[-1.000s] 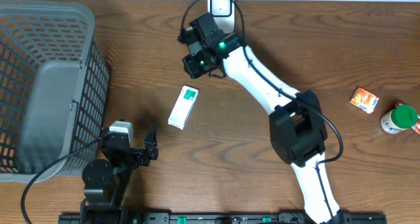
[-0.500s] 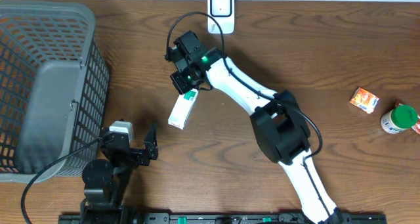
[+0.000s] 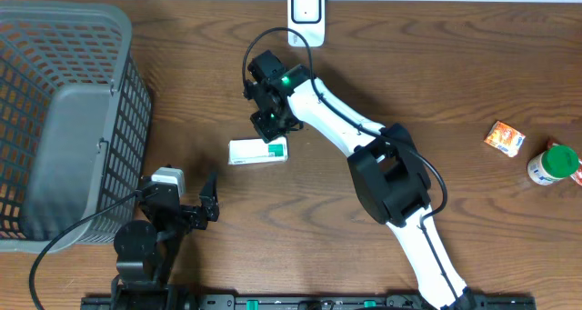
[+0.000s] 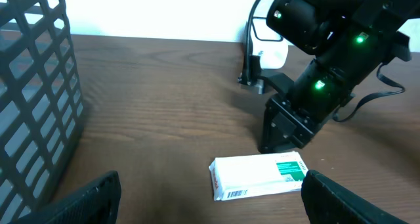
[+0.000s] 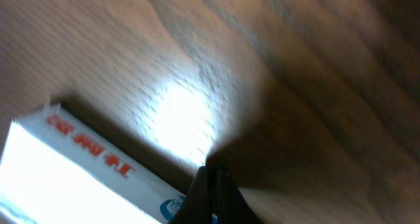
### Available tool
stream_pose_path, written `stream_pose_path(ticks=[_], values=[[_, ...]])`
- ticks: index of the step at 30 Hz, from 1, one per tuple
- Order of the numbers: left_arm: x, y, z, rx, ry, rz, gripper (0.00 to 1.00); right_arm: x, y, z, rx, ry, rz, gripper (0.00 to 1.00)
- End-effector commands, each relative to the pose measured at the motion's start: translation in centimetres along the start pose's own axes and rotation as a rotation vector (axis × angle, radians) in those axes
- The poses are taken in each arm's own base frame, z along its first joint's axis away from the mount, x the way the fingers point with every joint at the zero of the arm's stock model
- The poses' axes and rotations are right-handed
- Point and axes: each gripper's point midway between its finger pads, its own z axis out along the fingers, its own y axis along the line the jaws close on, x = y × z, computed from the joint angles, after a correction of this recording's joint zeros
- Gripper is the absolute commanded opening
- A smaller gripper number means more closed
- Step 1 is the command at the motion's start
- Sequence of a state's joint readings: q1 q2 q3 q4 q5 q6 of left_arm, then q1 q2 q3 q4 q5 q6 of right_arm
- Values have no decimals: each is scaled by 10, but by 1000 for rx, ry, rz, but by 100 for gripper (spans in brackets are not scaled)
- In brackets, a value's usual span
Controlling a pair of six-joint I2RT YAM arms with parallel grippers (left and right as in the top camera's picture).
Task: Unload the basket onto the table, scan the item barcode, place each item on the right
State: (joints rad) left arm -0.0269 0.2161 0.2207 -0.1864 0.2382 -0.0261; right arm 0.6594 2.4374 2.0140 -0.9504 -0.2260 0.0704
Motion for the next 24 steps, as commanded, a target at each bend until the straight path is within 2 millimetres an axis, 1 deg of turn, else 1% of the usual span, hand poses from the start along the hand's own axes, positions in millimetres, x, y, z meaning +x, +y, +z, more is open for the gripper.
stream_pose_path(ticks=[1, 3, 4, 5, 6, 7, 9, 11, 13, 15, 17, 20, 24], values=[[0, -2, 0, 10, -1, -2, 87, 8, -11, 0, 52, 32, -32, 1], [0, -2, 0, 10, -1, -2, 87, 8, -11, -2, 52, 32, -32, 1], [0, -2, 0, 10, 0, -2, 87, 7, -10, -4, 52, 29, -39, 9], [0, -2, 0, 10, -1, -2, 87, 5, -10, -6, 51, 23, -58, 26], [0, -2, 0, 10, -1, -2, 87, 3, -9, -11, 51, 13, -86, 47], [0, -2, 0, 10, 0, -2, 87, -5, -7, -26, 53, -15, -128, 99], [0, -2, 0, 10, 0, -2, 87, -14, -4, -47, 60, -52, -162, 99], [0, -2, 0, 10, -1, -2, 87, -21, 2, -73, 63, -92, -216, 99], [0, -2, 0, 10, -1, -2, 87, -23, 7, -92, 67, -120, -269, 99], [0, -2, 0, 10, 0, -2, 87, -20, 10, -102, 68, -123, -288, 99], [0, -2, 0, 10, -1, -2, 87, -12, 10, -106, 65, -93, -284, 99], [0, -2, 0, 10, -1, -2, 87, 9, 9, -101, 58, -11, -278, 99], [0, -2, 0, 10, 0, -2, 87, 31, 9, -80, 49, 65, -287, 99]])
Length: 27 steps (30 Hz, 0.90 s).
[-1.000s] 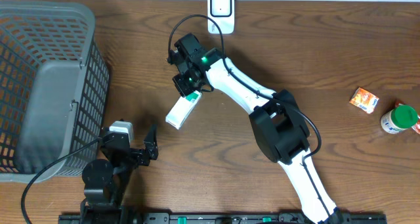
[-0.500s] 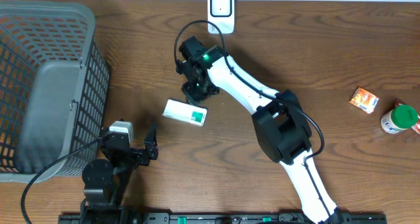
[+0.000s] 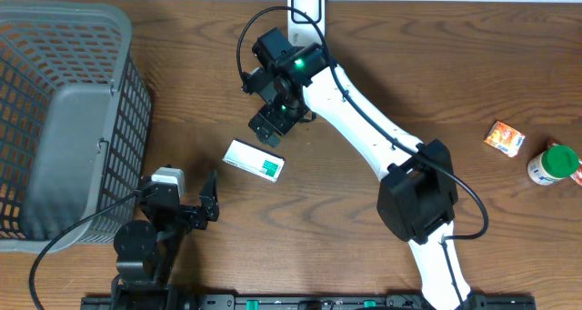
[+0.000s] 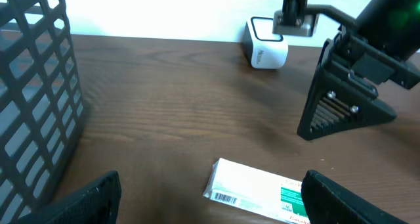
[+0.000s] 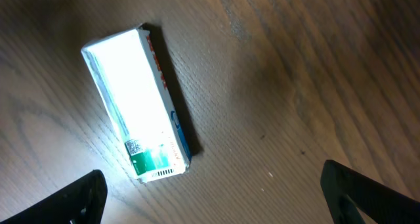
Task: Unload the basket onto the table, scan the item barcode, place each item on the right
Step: 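Regrasp the Panadol box by its end and lift it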
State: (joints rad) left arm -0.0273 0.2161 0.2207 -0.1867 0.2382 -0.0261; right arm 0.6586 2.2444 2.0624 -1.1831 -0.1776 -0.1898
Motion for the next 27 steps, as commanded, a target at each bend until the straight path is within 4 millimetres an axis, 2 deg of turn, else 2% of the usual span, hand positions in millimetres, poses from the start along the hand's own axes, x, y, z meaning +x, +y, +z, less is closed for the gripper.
stream_pose_path(ticks=[1, 6, 11, 17, 22, 27], values=[[0, -1, 0, 10, -1, -2, 87, 23, 5, 25, -12, 82, -35, 99], [0, -1, 0, 10, -1, -2, 87, 32, 25, 50, -11, 103, -105, 99], [0, -1, 0, 10, -1, -2, 87, 36, 39, 69, 132, 131, -207, 99], [0, -1, 0, 10, -1, -2, 87, 41, 22, 91, 291, 120, -237, 99], [0, -1, 0, 10, -1, -2, 87, 60, 16, 106, 294, 152, -240, 99], [0, -1, 0, 10, -1, -2, 87, 72, 33, 114, 180, 180, -280, 98]])
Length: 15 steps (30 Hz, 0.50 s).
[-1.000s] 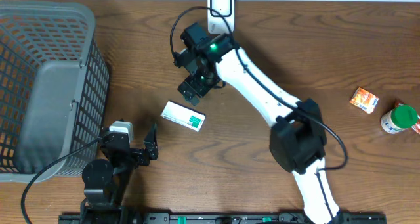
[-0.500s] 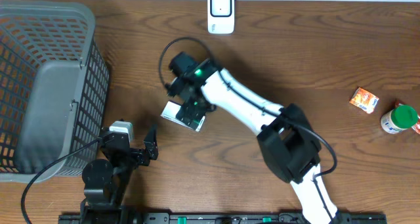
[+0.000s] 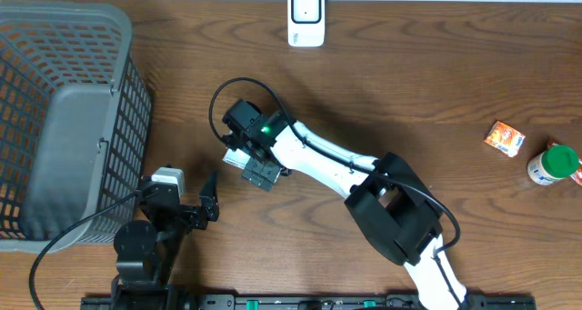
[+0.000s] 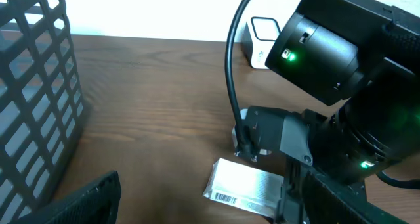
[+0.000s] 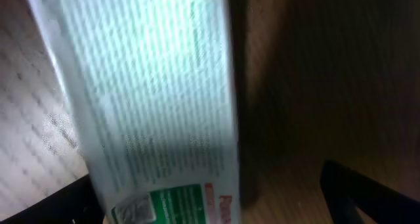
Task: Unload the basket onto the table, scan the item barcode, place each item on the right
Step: 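Regrasp the Panadol box by its end and lift it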
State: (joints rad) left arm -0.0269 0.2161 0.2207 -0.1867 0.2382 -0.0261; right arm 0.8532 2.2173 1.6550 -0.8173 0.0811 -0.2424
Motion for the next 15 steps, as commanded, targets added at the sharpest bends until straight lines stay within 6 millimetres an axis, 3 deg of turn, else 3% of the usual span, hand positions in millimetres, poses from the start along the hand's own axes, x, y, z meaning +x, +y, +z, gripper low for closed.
stream_pose_path(ticks=[1, 6, 11, 15], values=[[0, -2, 0, 10, -1, -2, 87, 31, 13, 23, -70, 97, -57, 94], [0, -2, 0, 10, -1, -2, 87, 31, 21, 22, -118, 95, -57, 60], [0, -2, 0, 10, -1, -2, 87, 32, 24, 22, -134, 98, -56, 47], [0, -2, 0, 10, -1, -2, 87, 30, 34, 16, -204, 83, -46, 43]])
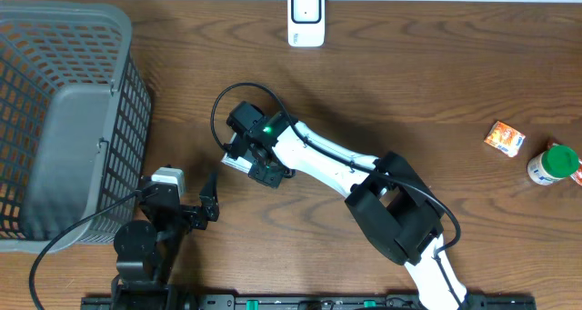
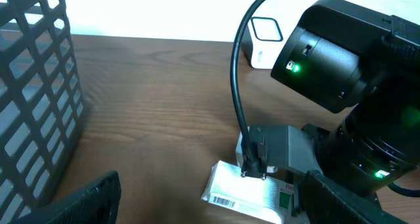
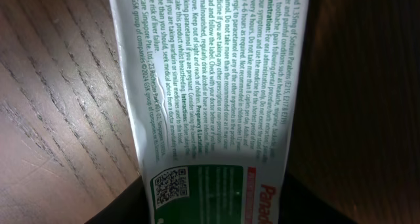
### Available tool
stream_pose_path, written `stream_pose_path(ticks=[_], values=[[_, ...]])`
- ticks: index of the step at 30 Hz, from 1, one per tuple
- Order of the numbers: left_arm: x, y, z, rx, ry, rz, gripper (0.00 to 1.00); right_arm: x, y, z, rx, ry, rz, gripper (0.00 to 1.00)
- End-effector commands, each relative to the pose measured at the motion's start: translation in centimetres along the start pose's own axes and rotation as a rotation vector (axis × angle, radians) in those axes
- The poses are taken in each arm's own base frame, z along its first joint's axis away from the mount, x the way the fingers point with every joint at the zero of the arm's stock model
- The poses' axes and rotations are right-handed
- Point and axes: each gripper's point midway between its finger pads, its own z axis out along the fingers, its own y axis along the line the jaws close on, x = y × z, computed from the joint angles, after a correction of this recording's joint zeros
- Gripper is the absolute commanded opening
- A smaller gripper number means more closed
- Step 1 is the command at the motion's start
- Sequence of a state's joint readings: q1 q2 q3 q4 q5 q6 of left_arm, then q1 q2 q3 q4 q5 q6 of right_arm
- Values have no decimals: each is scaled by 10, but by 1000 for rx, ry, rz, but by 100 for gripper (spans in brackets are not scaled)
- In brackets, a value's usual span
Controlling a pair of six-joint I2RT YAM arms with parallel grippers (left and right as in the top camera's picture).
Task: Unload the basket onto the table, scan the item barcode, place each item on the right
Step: 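Regrasp the Panadol box by its end and lift it, then carry the Panadol box up to the white scanner window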
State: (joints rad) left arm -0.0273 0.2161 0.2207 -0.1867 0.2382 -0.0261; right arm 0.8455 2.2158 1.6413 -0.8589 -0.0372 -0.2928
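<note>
The item is a white medicine box point(image 1: 234, 161) with green print, lying on the wooden table left of centre. In the left wrist view the box point(image 2: 244, 190) shows a barcode point(image 2: 225, 200) on its near side. My right gripper point(image 1: 257, 165) is down over the box. In the right wrist view the box point(image 3: 210, 86) fills the frame, and my right gripper point(image 3: 213, 207) is shut on its long sides. The white scanner point(image 1: 306, 15) stands at the table's far edge. My left gripper point(image 2: 210, 207) stands open near the front edge, holding nothing.
A big grey mesh basket point(image 1: 64, 119) fills the left side of the table. Far right lie a small orange carton point(image 1: 504, 138) and a white bottle with a green lid point(image 1: 553, 164). The right arm's cable loops above the box.
The right gripper's fingers stood wide of the box on both sides; now they press against its long sides. The arm and the box sit almost where they were. The left arm is unchanged.
First my right gripper was shut with its tip at the box's far edge, the box lying level. Then it was open higher up toward the scanner, and the box lay slanted. After that it was down over the box, open, and now it is shut on it.
</note>
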Motion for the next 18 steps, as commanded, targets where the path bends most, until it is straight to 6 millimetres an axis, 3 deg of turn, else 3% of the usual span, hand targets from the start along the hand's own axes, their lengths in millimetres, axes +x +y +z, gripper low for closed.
stream_pose_path(ticks=[1, 4, 8, 18], values=[[0, -1, 0, 10, -1, -2, 87, 17, 14, 16, -90, 53, 6, 41], [0, -1, 0, 10, -1, -2, 87, 14, 13, 6, -120, 28, 22, 41], [0, -1, 0, 10, -1, -2, 87, 6, 15, -22, -224, -45, 60, 40], [0, -1, 0, 10, -1, -2, 87, 11, 7, -132, -533, -278, 212, 36]])
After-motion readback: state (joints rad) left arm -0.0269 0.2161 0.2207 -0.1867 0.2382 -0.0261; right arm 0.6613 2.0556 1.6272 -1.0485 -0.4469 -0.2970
